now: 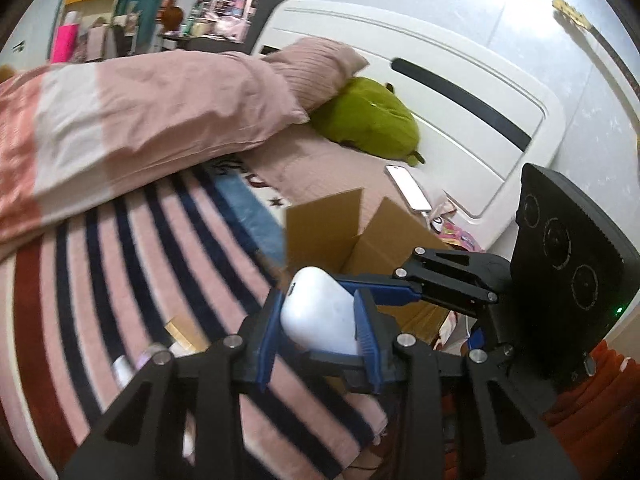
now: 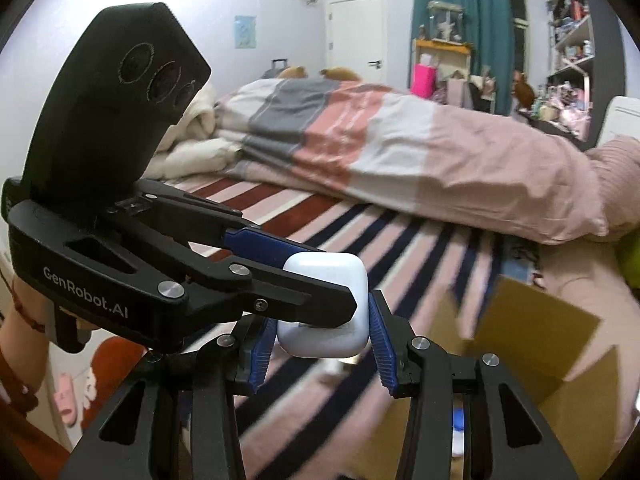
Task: Organize rigid objects
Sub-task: 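Take the earbud case with the left gripper and drop it into the box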
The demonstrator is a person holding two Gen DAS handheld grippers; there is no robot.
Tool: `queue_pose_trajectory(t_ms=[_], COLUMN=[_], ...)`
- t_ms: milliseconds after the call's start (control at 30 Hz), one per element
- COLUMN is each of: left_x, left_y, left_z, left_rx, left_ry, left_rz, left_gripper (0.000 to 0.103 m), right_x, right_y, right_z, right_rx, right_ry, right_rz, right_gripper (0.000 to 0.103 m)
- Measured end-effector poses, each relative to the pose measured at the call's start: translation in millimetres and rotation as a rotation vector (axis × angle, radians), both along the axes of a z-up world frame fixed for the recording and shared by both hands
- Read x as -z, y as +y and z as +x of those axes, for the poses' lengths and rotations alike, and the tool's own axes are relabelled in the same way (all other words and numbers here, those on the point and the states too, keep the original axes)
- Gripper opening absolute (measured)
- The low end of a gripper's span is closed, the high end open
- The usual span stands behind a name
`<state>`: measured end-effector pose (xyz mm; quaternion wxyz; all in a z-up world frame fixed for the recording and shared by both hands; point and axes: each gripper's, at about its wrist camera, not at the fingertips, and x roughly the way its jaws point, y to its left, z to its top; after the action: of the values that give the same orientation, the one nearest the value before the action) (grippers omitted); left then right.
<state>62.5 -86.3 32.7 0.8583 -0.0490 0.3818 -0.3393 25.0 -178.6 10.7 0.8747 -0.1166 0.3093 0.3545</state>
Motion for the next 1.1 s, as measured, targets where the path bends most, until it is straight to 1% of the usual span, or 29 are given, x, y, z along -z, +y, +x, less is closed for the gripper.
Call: queue_pose_trajectory(t_ms=[133, 300, 500, 633, 700, 767, 833, 933, 967, 1100], left_x=[3.0, 16.8, 30.8, 36.0, 37.5, 36.3, 33.5, 27.3, 23.2, 7.1], left_y=[-42.6, -87.3, -116.4, -126.1, -127.6, -126.4, -123.8, -117.7, -111.8, -86.2], left_z=[23.3, 50.6, 65.1, 70.4, 71.2, 69.9, 67.3, 63.3, 60.1, 47.3], left_rx=[0.058, 0.115, 0.133, 0.134, 0.125, 0.128, 0.113, 0.096, 0.085, 0.026], left_ry=[0.032, 0.091, 0.141, 0.162, 0.168, 0.155, 0.136, 0.116, 0.108, 0.053], left_rz=[0.02, 0.048, 0.095, 0.13, 0.145, 0.142, 0.153, 0.164, 0.159, 0.167], left_gripper=[0.033, 0.033, 0.033, 0.034, 0.041, 0.054, 0.061, 0.066, 0.07, 0.076], right_x=[-5.2, 2.8, 15.6, 22.1, 24.8, 23.8, 21.8, 21.3, 20.7, 15.7], right_y=[-38.2, -72.6, -93.0, -99.3, -101.2, -103.8, -105.4, -105.5, -105.2, -100.7], right_z=[15.6, 39.3, 55.3, 59.4, 61.5, 61.3, 58.9, 57.3, 56.8, 51.8], right_rx=[0.064, 0.118, 0.141, 0.149, 0.163, 0.173, 0.174, 0.171, 0.169, 0.162], right_ry=[0.035, 0.099, 0.16, 0.2, 0.215, 0.212, 0.204, 0.205, 0.205, 0.198], right_rz=[-0.023, -0.082, -0.172, -0.206, -0.231, -0.237, -0.241, -0.238, -0.235, -0.2], right_gripper=[0.039, 0.039, 0.039, 0.039, 0.039, 0.04, 0.04, 0.05, 0.051, 0.051])
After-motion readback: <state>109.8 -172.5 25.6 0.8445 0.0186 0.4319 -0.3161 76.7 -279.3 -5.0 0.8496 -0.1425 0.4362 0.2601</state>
